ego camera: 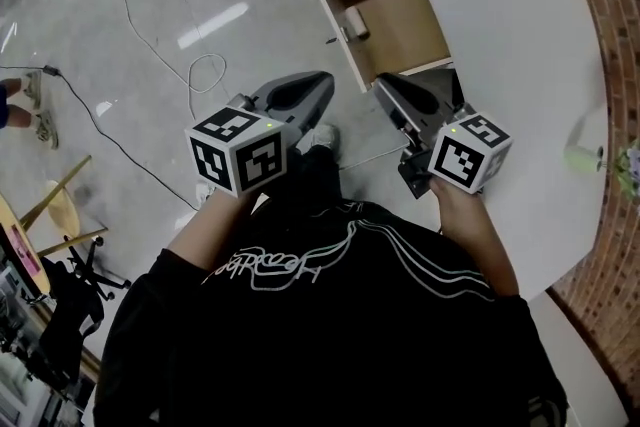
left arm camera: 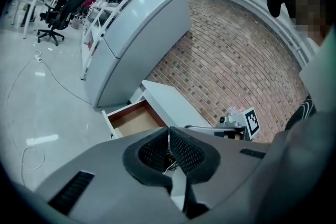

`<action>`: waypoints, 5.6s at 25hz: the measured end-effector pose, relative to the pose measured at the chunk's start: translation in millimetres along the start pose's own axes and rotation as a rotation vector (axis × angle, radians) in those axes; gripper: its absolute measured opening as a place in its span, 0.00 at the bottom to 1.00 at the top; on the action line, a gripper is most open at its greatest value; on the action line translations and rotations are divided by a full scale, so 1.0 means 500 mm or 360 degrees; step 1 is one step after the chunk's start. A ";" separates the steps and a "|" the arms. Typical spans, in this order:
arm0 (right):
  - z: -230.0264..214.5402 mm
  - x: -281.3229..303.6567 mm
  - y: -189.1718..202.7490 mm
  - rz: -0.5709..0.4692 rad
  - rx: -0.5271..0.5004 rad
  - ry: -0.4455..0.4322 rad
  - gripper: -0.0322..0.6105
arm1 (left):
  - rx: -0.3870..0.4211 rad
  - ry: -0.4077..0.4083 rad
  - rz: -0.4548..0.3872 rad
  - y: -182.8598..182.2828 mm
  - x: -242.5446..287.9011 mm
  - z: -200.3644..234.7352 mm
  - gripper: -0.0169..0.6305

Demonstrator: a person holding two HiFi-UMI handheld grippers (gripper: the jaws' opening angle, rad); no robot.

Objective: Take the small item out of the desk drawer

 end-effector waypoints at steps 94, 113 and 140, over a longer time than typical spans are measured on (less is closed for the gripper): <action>-0.222 0.225 0.008 0.0252 -0.0322 0.0445 0.26 | -0.0225 -0.0223 0.0054 0.103 0.038 0.168 0.07; 0.169 -0.401 0.007 -0.0417 -0.0358 0.0004 0.26 | 0.0249 0.0074 -0.0291 0.090 -0.150 -0.401 0.07; 0.358 -0.710 0.115 -0.0699 -0.0624 -0.0313 0.26 | 0.0627 0.0179 -0.0452 0.194 -0.245 -0.721 0.07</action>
Point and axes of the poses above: the fingertips, and each gripper's own axes: x forward along the fingers, z to its left, y out of its underside, the point moved 8 cm from there along -x, backward along the fingers, and after that the axes turned 7 degrees about y, right-handed, at the moved point
